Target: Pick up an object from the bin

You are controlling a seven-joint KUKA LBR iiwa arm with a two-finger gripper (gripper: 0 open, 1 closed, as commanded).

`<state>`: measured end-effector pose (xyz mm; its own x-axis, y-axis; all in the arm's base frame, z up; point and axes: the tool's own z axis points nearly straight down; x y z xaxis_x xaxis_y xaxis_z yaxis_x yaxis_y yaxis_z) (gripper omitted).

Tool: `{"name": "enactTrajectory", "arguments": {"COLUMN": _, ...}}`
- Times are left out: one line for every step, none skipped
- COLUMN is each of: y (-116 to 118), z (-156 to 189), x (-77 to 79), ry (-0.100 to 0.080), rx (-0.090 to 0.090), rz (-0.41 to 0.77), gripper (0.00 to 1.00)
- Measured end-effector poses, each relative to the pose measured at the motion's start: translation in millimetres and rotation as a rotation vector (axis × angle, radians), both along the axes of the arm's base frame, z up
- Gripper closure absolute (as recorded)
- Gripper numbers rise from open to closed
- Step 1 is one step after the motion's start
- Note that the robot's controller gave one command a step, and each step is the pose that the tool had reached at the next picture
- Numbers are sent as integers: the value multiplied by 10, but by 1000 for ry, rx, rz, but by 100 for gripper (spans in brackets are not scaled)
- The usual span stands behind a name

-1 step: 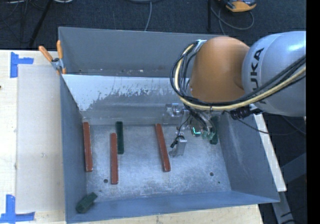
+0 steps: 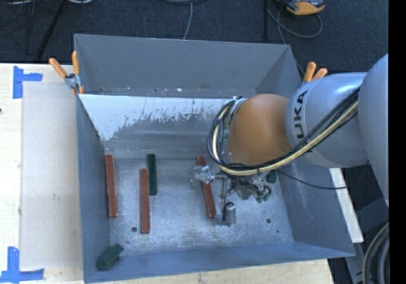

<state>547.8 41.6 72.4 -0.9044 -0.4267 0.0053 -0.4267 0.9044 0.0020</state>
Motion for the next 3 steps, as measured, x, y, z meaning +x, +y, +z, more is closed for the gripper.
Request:
{"name": "enactTrajectory", "arguments": {"y": 1, "z": 13, "x": 12, "ry": -5, "rx": 2, "rz": -3, "gripper": 100}}
{"name": "enactTrajectory", "arguments": {"y": 79, "z": 1048, "x": 90, "ry": -10, "rx": 3, "rz": 408, "gripper": 100}}
{"name": "enactTrajectory", "arguments": {"y": -92, "z": 2088, "x": 321, "ry": -9, "rx": 4, "rz": 748, "gripper": 100}}
